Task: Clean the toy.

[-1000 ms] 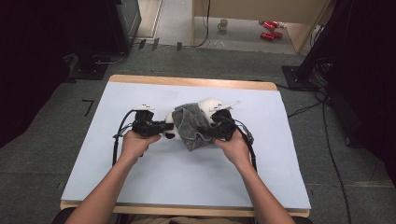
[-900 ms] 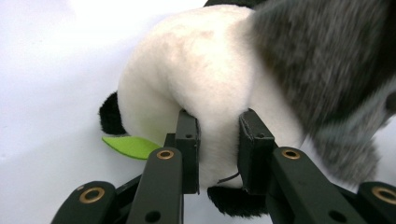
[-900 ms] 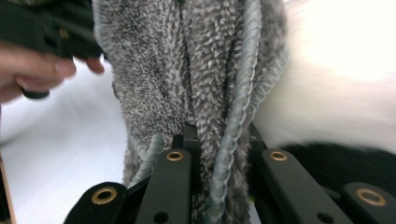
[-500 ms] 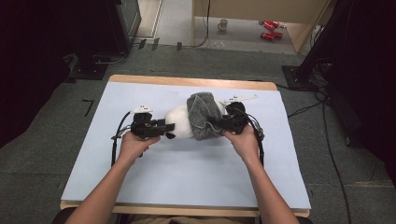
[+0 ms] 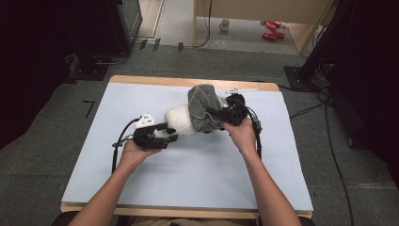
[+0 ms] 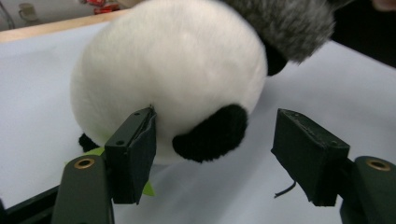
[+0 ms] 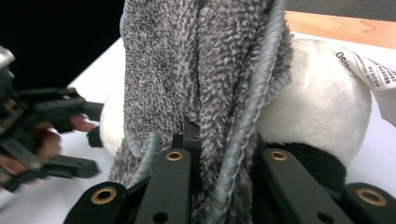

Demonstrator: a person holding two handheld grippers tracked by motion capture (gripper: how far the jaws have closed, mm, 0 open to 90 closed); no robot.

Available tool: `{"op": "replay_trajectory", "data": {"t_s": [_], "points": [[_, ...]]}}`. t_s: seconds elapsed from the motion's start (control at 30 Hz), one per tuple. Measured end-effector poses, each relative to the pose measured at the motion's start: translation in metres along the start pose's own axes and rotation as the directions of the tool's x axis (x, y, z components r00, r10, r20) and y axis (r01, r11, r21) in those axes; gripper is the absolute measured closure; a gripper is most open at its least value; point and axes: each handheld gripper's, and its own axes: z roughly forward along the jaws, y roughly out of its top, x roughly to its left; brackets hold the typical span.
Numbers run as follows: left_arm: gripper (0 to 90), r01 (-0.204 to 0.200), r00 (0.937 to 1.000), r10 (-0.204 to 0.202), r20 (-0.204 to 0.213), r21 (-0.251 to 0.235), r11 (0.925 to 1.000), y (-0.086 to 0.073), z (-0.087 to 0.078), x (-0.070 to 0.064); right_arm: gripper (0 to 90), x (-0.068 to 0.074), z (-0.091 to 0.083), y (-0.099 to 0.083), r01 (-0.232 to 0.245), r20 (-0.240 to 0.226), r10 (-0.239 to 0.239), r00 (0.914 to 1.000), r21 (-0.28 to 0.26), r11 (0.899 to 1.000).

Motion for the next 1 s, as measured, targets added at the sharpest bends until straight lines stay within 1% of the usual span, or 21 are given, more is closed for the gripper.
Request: {"op": "replay_trajectory", "data": {"t_s": [0.1, 0.13, 0.17, 0.2, 0.23, 0.27, 0.3, 0.4, 0.43, 0.47, 0.53, 0.6, 0.67, 0.7, 0.73, 0.77, 0.83, 0.9, 0.93, 0.97, 1.0], "points": [[26.7, -0.008, 0.9997, 0.007, -0.025, -0.044, 0.999, -0.001, 0.009, 0.0, 79.7, -0.005, 0.002, 0.002, -0.021, -0.016, 0.02, 0.9997, -0.007, 1.0], [23.8, -0.028, 0.9988, 0.026, -0.04, -0.049, 0.9984, -0.002, 0.012, 0.0, 79.6, -0.006, 0.002, 0.003, -0.025, -0.017, 0.025, 0.9995, -0.009, 1.0], [20.9, -0.048, 0.9968, 0.045, -0.065, -0.045, 0.9978, -0.002, 0.015, -0.002, 79.4, -0.006, 0.003, 0.004, -0.024, -0.018, 0.024, 0.9996, -0.013, 1.0], [21.3, -0.065, 0.9942, 0.061, -0.088, -0.043, 0.9969, -0.003, 0.017, -0.003, 79.3, -0.005, 0.004, 0.005, -0.022, -0.018, 0.022, 0.9996, -0.018, 1.0], [23.4, -0.079, 0.9906, 0.074, -0.115, -0.044, 0.9959, -0.003, 0.019, -0.004, 79.2, -0.004, 0.004, 0.006, -0.019, -0.015, 0.019, 0.9997, -0.02, 1.0], [29.5, -0.089, 0.9849, 0.081, -0.153, -0.044, 0.9951, -0.004, 0.018, -0.004, 79.2, -0.003, 0.004, 0.007, -0.019, -0.014, 0.018, 0.9997, -0.024, 1.0], [38.4, -0.085, 0.9843, 0.076, -0.159, -0.053, 0.9949, -0.004, 0.018, -0.003, 79.4, -0.001, 0.003, 0.007, -0.016, -0.02, 0.016, 0.9997, -0.03, 0.999], [49.5, -0.045, 0.9863, 0.035, -0.161, -0.058, 0.9973, -0.004, 0.016, 0.001, 80.5, 0.007, -0.004, 0.011, -0.028, -0.067, 0.025, 0.9975, -0.037, 0.999], [51.6, -0.032, 0.9866, 0.022, -0.162, -0.059, 0.9977, -0.003, 0.016, 0.002, 80.6, 0.012, -0.006, 0.012, -0.022, -0.08, 0.019, 0.9966, -0.047, 0.999], [54.5, -0.025, 0.9865, 0.015, -0.163, -0.062, 0.9978, -0.003, 0.016, 0.002, 80.6, 0.018, -0.009, 0.014, -0.014, -0.09, 0.008, 0.9959, -0.058, 0.998], [57.4, -0.017, 0.9864, 0.006, -0.164, -0.063, 0.9979, -0.002, 0.016, 0.003, 80.6, 0.031, -0.011, 0.018, 0.008, -0.113, -0.015, 0.9935, -0.067, 0.998], [60.8, -0.013, 0.985, 0.004, -0.172, -0.055, 0.9984, 0.0, 0.015, 0.002, 80.6, 0.044, -0.011, 0.02, 0.035, -0.131, -0.044, 0.9904, -0.072, 0.997], [63.1, 0.007, 0.9851, -0.015, -0.171, -0.047, 0.9989, 0.002, 0.014, 0.002, 80.6, 0.056, -0.008, 0.019, 0.059, -0.153, -0.069, 0.9857, -0.072, 0.996], [63.7, 0.01, 0.9849, -0.017, -0.172, -0.045, 0.9989, 0.003, 0.013, 0.002, 80.5, 0.06, -0.005, 0.019, 0.063, -0.169, -0.075, 0.9827, -0.073, 0.995], [64.0, 0.023, 0.9851, -0.029, -0.169, -0.041, 0.9989, 0.004, 0.013, 0.002, 80.5, 0.063, -0.002, 0.018, 0.068, -0.183, -0.079, 0.98, -0.068, 0.995], [64.5, 0.024, 0.9848, -0.03, -0.171, -0.041, 0.9989, 0.004, 0.012, 0.002, 80.5, 0.066, 0.005, 0.016, 0.073, -0.202, -0.083, 0.9758, -0.059, 0.996], [65.5, 0.039, 0.9846, -0.045, -0.169, -0.04, 0.9985, 0.005, 0.011, 0.003, 80.5, 0.066, 0.021, 0.011, 0.076, -0.215, -0.079, 0.9735, -0.021, 0.997], [66.6, 0.045, 0.9844, -0.05, -0.169, -0.035, 0.9984, 0.006, 0.011, 0.003, 80.4, 0.063, 0.04, 0.005, 0.08, -0.193, -0.072, 0.9785, 0.034, 0.996], [66.7, 0.051, 0.9841, -0.056, -0.169, -0.034, 0.9981, 0.007, 0.011, 0.003, 80.4, 0.059, 0.048, 0.002, 0.069, -0.187, -0.057, 0.9807, 0.058, 0.996], [66.9, 0.052, 0.9835, -0.057, -0.172, -0.033, 0.9981, 0.007, 0.011, 0.002, 80.4, 0.056, 0.055, -0.001, 0.058, -0.173, -0.044, 0.984, 0.077, 0.995], [67.4, 0.047, 0.9831, -0.051, -0.176, -0.026, 0.9986, 0.007, 0.012, 0.001, 80.4, 0.054, 0.06, -0.003, 0.063, -0.155, -0.048, 0.9868, 0.087, 0.994]]}}
